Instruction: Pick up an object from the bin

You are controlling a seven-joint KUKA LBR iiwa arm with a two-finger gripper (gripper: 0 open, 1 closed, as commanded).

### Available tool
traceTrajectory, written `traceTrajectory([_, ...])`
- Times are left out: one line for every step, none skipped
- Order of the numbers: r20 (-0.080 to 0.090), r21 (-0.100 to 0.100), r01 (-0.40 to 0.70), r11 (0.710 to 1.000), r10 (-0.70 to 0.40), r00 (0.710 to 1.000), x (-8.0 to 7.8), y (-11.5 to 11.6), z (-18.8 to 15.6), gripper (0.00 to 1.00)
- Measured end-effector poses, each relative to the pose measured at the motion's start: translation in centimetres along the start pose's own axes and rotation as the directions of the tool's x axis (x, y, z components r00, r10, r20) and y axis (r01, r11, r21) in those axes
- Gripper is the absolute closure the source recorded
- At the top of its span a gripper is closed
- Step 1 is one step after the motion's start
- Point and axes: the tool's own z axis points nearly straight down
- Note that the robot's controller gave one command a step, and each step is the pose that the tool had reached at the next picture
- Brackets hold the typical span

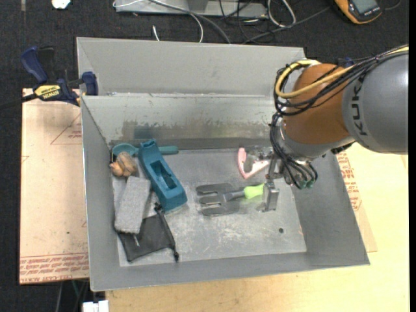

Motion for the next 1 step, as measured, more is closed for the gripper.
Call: traceTrajectory([-0.005,-0.001,0.056,0.998,-0.056,0.998,0.22,1.12,2.30,0.00])
